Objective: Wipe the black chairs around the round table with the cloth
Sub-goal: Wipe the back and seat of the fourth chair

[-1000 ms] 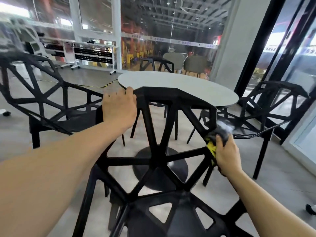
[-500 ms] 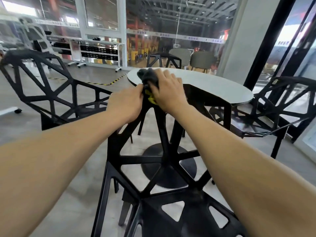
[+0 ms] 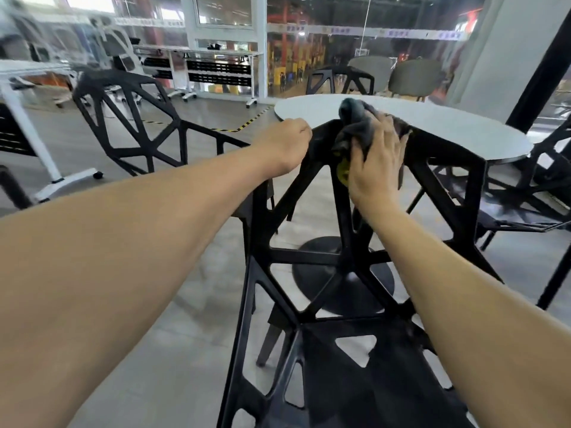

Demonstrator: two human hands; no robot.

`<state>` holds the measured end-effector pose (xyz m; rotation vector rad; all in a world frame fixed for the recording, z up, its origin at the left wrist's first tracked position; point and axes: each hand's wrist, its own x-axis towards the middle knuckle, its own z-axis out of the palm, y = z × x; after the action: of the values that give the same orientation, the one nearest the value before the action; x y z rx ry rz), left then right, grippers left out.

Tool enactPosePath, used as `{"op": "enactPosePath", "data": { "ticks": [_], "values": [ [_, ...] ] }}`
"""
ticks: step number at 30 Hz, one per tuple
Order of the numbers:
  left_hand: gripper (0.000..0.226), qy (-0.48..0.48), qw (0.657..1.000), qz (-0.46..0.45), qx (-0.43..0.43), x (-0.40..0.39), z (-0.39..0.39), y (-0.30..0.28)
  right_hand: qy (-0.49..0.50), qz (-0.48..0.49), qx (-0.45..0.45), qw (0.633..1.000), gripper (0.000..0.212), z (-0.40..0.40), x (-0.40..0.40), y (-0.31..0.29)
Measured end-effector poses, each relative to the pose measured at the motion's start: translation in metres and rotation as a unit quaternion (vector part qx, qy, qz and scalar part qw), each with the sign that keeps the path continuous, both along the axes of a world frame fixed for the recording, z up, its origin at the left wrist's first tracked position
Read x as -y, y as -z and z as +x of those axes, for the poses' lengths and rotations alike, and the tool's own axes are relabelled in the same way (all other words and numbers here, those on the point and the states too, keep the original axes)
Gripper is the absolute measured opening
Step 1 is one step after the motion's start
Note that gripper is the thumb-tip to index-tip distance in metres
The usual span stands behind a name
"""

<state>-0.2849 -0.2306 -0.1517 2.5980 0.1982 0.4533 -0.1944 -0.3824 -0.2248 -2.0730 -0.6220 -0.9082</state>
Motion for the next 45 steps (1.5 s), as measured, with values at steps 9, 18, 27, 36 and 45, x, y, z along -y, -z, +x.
{"op": "enactPosePath", "data": {
  "ticks": [9, 18, 27, 36, 45],
  "values": [
    [0.048, -0.041, 0.996, -0.070, -0.025, 0.019, -0.010, -0.005, -0.149, 0.091, -0.104, 0.979, 0.051, -0.131, -0.061, 0.092],
    [0.045, -0.053, 0.997, 0.048, 0.013, 0.006, 0.000, 0.014, -0.162, -0.061, -0.065, 0.983, 0.044, -0.193, -0.050, 0.131],
    [0.045, -0.090, 0.965, 0.219, 0.110, 0.004, 0.011, 0.032, -0.107, -0.014, -0.132, 0.985, 0.039, -0.160, 0.021, 0.173],
    [0.049, -0.104, 0.953, 0.254, 0.129, 0.005, 0.010, 0.034, 0.100, -0.092, 0.006, 0.991, 0.067, -0.067, 0.035, 0.161],
    [0.047, -0.104, 0.958, 0.238, 0.118, 0.011, 0.001, 0.031, 0.121, -0.226, -0.128, 0.958, 0.057, -0.120, 0.089, 0.263]
  ]
}}
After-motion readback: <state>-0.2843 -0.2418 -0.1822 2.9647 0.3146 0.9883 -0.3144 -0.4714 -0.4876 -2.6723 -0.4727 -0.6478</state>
